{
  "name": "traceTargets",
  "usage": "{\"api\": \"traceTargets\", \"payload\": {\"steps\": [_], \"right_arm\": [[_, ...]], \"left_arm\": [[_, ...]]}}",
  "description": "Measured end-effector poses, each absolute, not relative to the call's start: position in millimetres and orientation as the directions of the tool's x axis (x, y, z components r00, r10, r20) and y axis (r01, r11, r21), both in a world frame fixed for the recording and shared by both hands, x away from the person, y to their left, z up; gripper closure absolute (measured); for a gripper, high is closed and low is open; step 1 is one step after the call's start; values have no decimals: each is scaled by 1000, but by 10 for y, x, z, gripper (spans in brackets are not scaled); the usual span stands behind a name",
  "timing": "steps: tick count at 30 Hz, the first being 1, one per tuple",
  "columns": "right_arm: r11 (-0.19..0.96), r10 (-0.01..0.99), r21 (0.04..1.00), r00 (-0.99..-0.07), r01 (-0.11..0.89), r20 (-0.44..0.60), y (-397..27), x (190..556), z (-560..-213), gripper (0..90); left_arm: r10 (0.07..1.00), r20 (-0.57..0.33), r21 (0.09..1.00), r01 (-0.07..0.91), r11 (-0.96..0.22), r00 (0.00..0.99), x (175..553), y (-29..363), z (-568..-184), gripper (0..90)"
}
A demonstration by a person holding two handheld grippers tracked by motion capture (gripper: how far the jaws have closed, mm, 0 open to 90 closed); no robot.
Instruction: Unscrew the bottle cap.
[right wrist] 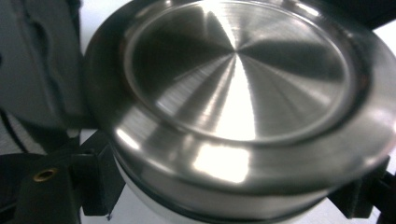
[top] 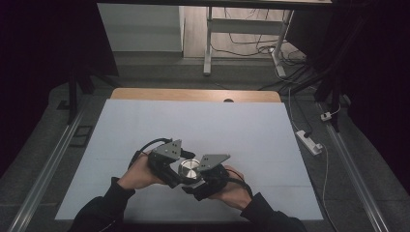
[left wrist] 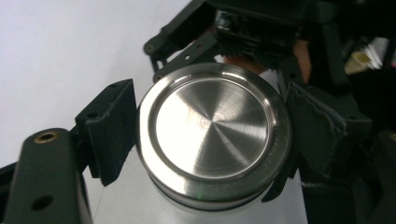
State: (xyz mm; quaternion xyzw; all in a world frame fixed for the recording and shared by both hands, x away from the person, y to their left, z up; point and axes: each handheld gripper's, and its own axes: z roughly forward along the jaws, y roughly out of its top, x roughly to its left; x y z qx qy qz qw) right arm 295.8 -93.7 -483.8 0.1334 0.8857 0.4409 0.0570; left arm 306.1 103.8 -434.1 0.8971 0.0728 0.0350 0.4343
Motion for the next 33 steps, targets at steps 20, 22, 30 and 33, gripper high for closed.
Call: {"api": "traceTargets", "payload": {"steps": [20,22,30,33], "right_arm": [[525,409,809,-912,264,32,-1037,3055,-4801,148],[533,375,809,-926,247,36,-1027,3040,-4799,148],[560,253,808,-967,182,43,-951,2943,-4803,148],[563,251,807,-967,177,38,-948,2934,-4798,148]], "left_arm": [[363,-73,787,277,-551,929,3075,962,-4300,53],[268,-71,785,220,-580,961,3088,1025,-4316,62],[105,-61,782,113,-613,993,3089,1065,-4383,142],[108,-33,790,92,-607,994,3066,1052,-4386,190]]}}
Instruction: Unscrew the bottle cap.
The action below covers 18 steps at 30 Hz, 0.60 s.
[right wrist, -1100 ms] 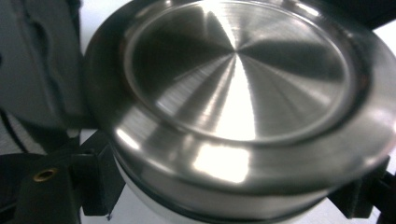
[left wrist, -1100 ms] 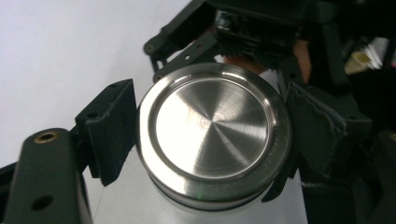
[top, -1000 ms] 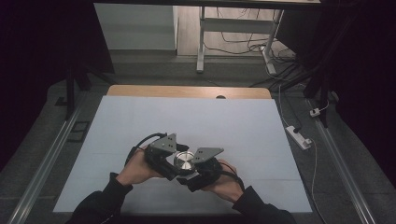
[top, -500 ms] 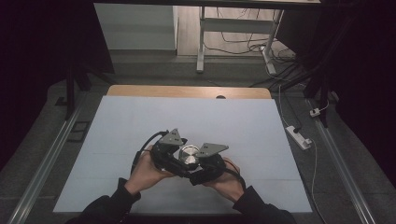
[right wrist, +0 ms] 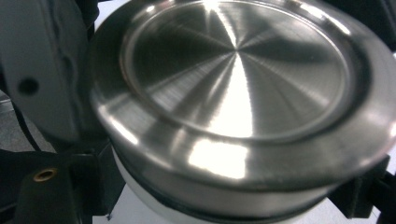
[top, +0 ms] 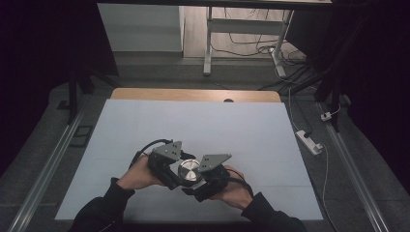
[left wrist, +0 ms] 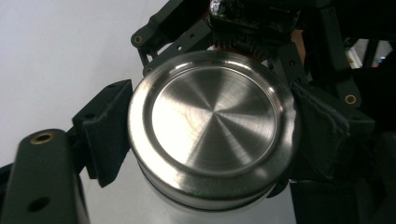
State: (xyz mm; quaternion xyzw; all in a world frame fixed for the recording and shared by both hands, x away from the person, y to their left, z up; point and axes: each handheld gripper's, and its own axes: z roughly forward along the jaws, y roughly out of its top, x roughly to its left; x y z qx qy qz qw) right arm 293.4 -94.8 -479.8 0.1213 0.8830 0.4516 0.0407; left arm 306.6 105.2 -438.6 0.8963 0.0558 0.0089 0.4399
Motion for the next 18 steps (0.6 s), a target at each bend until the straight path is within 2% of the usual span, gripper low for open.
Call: {"api": "traceTargets", "payload": {"steps": [4,12,15,18], "right_arm": [[549,292,811,-956,199,37,-975,2968,-4793,148],[521,436,805,-899,284,35,-1029,3055,-4808,148],[516,460,804,-887,296,32,-1035,3067,-4812,148],[510,465,807,-885,296,31,-1048,3068,-4798,148]], "left_arm": [[202,-46,796,158,-584,978,3061,1005,-4383,193],[512,-57,783,356,-510,857,2962,751,-4387,194],[549,-49,785,372,-495,834,2940,709,-4395,188],[526,-49,779,362,-512,849,2979,718,-4375,95]]}}
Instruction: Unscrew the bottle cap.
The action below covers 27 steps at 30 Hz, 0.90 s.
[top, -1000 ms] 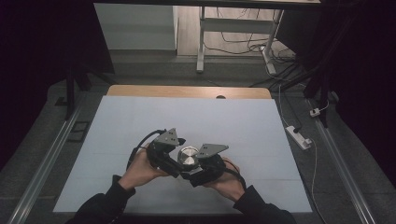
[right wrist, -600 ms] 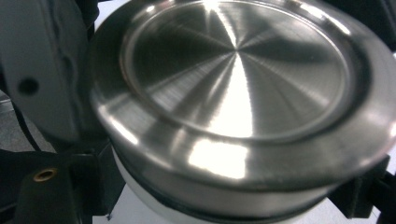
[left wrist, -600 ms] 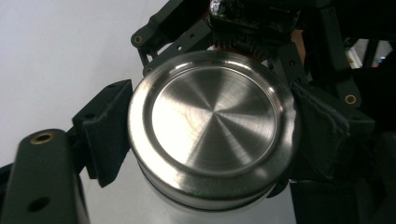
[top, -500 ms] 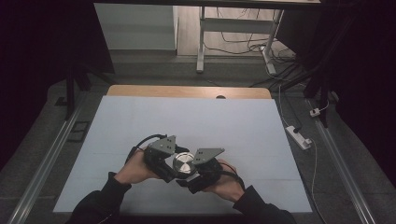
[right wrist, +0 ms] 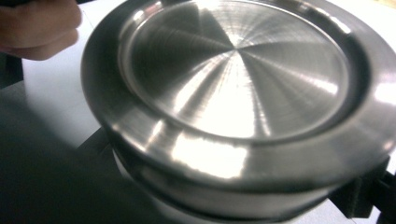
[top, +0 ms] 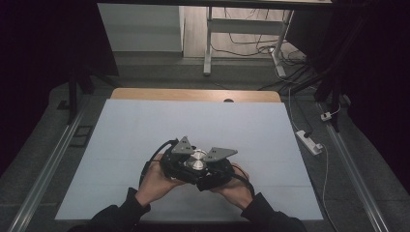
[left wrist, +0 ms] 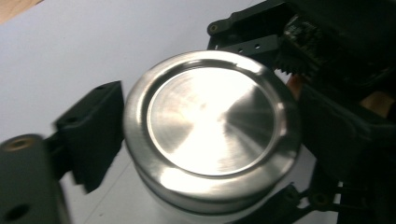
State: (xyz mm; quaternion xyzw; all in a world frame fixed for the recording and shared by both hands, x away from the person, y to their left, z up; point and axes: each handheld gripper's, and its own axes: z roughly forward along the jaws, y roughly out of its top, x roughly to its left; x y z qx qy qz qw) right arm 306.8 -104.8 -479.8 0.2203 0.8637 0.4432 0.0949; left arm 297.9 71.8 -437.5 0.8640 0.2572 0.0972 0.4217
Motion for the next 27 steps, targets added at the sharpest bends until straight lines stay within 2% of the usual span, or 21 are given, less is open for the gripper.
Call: {"api": "traceTargets", "payload": {"steps": [2,7,9,13,16,18,21,27], "right_arm": [[507,456,813,-889,288,31,-1052,3061,-4782,148],[513,401,815,-915,269,49,-1066,3061,-4773,148],[522,365,814,-929,254,57,-1061,3055,-4775,148],[538,313,812,-948,225,55,-1030,3018,-4776,148],[554,261,812,-964,184,40,-985,2960,-4776,148],[554,259,812,-965,182,40,-981,2950,-4774,147],[553,274,813,-961,181,28,-984,2951,-4765,148],[519,387,813,-921,264,52,-1045,3042,-4769,148]], "left_arm": [[512,-56,785,355,-508,857,2992,745,-4364,36],[276,-53,800,206,-564,960,3064,1015,-4297,33],[198,-51,799,159,-580,979,3051,1061,-4302,64],[154,-29,776,119,-619,988,3036,1060,-4323,84],[127,-16,766,94,-636,992,3027,1030,-4357,155],[130,-11,769,92,-633,991,3022,1026,-4359,189],[161,-8,776,108,-621,987,3014,1016,-4359,192],[422,-54,780,302,-548,905,2996,833,-4365,193]]}}
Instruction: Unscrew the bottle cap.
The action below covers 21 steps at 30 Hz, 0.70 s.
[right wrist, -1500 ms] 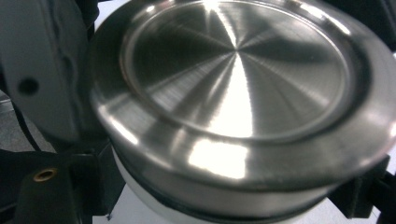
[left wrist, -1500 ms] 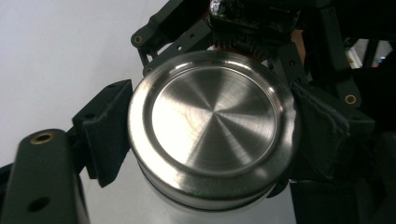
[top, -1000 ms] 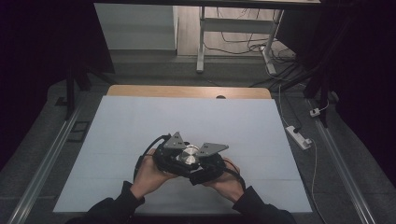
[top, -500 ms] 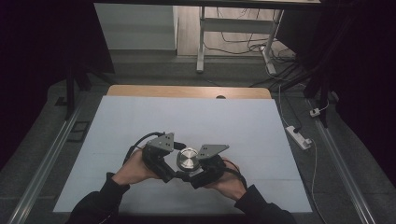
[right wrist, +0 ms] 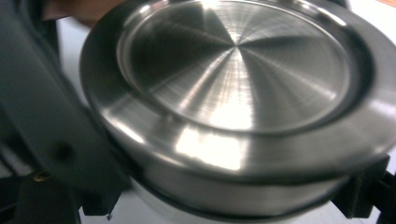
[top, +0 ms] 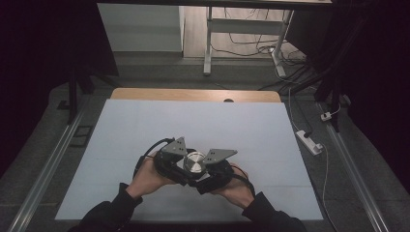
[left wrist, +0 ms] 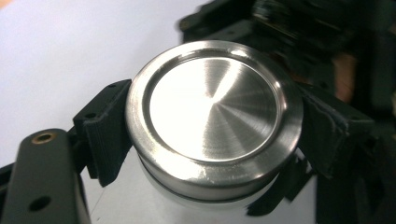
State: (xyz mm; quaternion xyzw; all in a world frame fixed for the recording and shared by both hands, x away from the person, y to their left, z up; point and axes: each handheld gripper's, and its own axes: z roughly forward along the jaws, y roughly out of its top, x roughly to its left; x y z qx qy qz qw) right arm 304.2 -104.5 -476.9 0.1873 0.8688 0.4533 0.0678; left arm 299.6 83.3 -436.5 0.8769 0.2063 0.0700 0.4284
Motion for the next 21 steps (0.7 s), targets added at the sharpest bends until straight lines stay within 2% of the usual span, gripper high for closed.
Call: {"api": "traceTargets", "payload": {"steps": [2,3,4,7,10,12,16,21], "right_arm": [[510,422,813,-905,280,46,-1060,3069,-4779,148],[510,422,813,-905,280,46,-1060,3069,-4779,148],[504,454,812,-890,296,43,-1067,3076,-4781,148],[506,463,811,-886,295,33,-1066,3068,-4780,148],[506,443,815,-896,282,35,-1062,3060,-4768,148],[505,418,819,-907,274,46,-1065,3060,-4764,148],[520,346,818,-936,248,64,-1054,3044,-4764,148],[545,261,815,-963,198,59,-997,2976,-4766,148]], "left_arm": [[505,-47,780,348,-521,862,2952,745,-4367,192],[505,-47,780,348,-521,862,2952,745,-4367,192],[551,-26,778,363,-513,834,2916,688,-4369,191],[534,-39,782,358,-510,844,2928,684,-4361,157],[467,-106,804,353,-479,878,2985,796,-4306,81],[413,-97,815,311,-489,905,3007,891,-4262,54],[253,-77,801,211,-560,964,3033,1028,-4235,65],[161,-35,764,130,-632,986,3017,1043,-4282,133]]}}
